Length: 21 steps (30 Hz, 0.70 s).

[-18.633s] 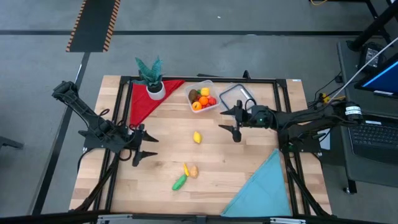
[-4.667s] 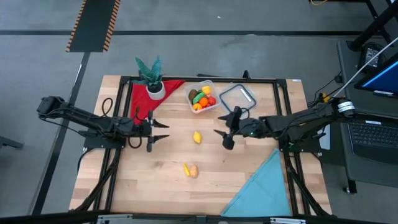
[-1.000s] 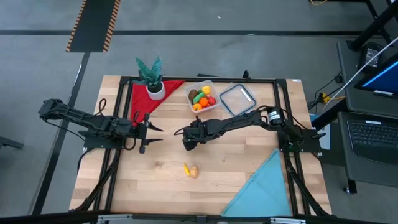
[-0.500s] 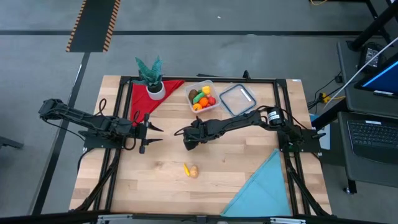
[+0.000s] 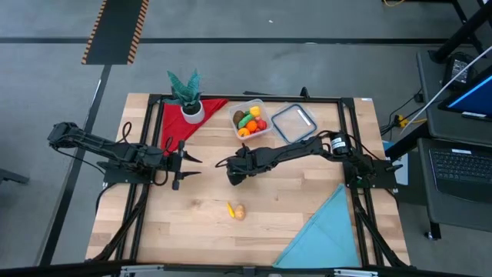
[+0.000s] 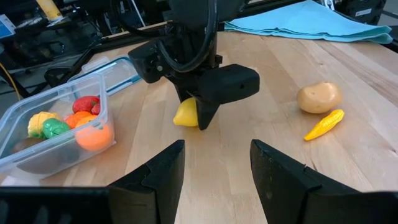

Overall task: Pick and placing Produce into tupperware
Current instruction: Put the yellow lemon into the transparent container

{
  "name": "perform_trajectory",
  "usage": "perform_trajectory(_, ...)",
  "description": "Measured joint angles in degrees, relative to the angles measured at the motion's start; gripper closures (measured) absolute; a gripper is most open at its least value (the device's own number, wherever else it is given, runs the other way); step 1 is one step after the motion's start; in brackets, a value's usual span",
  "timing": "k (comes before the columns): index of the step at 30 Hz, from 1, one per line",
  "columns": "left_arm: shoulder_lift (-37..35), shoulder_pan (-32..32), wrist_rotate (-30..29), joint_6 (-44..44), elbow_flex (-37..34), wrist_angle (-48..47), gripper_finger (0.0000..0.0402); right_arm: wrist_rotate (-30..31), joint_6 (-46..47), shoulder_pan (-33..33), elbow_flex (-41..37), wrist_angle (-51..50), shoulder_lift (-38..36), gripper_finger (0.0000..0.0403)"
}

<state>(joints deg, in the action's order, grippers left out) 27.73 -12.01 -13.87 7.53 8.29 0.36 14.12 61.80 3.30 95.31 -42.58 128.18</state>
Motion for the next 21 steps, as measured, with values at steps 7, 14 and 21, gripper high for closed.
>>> perform_trajectory(7, 0.00, 0.00, 0.00, -0.02, 0.00, 0.00, 0.0227, -0.67, -3.74, -0.36, -0.03, -0.02, -0.35, 0.0193)
perform_trajectory(14, 0.00, 0.00, 0.00, -0.02, 0.00, 0.02, 0.0227, -1.40, -12.34, -1.21, -0.11, -1.36, -6.21, 0.0193)
perform_trajectory(21, 0.00, 0.00, 0.02, -2.61, 0.00, 0.07, 0.0227, -1.55, -21.84, -3.92, -0.04, -6.24, -13.26, 0.0193)
